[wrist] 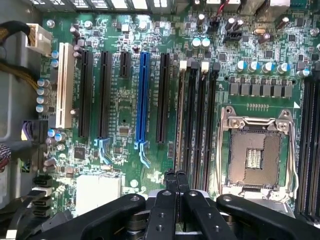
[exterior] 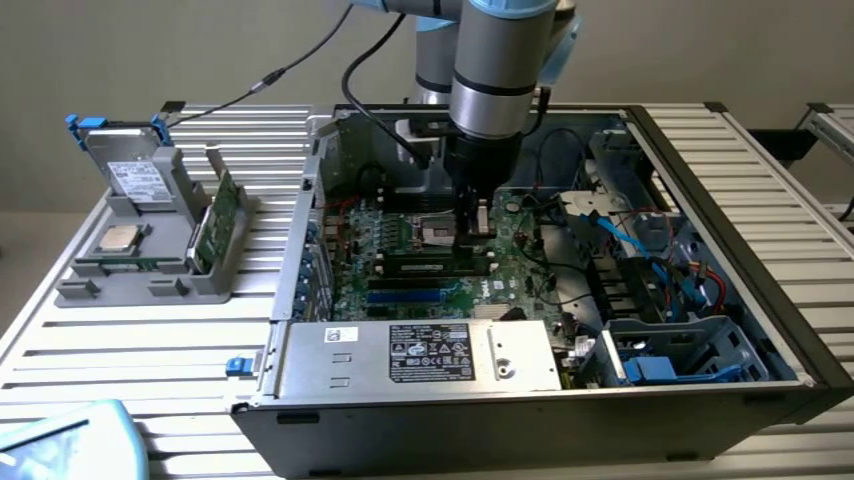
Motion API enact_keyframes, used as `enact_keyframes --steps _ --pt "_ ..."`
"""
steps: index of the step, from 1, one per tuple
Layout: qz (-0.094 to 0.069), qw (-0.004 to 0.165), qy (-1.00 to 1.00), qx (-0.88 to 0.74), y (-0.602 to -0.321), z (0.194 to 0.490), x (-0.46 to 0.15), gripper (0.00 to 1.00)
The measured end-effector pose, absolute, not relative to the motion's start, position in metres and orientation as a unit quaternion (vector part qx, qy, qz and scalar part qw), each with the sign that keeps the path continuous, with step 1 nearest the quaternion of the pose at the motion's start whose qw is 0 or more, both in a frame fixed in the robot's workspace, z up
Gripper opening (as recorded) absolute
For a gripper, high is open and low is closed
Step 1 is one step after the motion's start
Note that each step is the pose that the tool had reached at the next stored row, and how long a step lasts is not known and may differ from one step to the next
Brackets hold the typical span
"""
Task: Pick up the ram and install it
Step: 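Press down the ram until it locks into place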
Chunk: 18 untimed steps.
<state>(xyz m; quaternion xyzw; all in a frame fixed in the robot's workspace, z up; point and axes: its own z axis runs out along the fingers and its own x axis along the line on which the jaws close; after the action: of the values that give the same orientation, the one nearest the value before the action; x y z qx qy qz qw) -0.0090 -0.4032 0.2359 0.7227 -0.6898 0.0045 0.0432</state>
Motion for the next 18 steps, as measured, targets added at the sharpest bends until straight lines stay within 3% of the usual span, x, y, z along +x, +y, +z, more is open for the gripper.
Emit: enact_keyframes --steps 18 --pt "0.005 0.043 -0.69 0.723 -0.4033 0.2258 -0.008 0.11"
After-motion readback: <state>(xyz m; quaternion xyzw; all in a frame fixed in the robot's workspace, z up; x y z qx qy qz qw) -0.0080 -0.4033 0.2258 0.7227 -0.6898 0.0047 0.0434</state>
